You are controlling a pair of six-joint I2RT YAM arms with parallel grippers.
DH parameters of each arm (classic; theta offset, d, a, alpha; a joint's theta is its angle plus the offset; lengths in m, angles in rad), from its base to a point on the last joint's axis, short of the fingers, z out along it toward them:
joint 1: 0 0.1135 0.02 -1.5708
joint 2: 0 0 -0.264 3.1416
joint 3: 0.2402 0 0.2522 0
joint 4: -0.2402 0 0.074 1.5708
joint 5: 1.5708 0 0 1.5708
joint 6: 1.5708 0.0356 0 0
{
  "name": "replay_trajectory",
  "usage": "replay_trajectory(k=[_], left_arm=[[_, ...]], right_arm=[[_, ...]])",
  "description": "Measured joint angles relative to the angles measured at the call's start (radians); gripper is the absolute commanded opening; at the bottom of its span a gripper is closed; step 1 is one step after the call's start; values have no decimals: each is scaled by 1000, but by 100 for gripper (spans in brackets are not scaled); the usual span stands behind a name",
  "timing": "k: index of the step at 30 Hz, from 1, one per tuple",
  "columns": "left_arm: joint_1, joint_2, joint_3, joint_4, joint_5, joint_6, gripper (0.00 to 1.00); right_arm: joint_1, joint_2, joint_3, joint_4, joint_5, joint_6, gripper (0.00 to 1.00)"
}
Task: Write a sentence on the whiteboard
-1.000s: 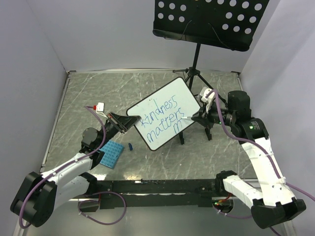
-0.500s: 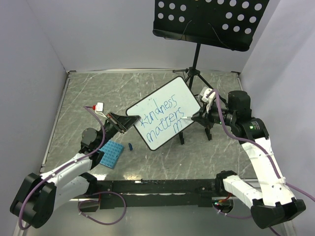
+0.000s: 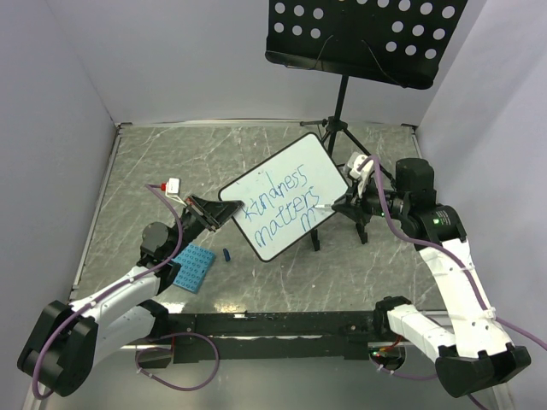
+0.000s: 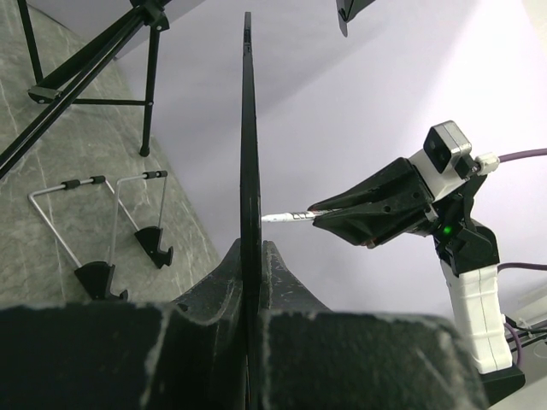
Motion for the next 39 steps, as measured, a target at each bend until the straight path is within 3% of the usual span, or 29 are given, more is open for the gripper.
replay_trajectory(k=[21,39], left_arm=[[2,0,0,-19,-18,9,1],[8,0,0,-24,-9,13,1]], right_arm=[[-15,-35,-50,-49,13,-23,0],[-37,47,10,17,22,6,0]])
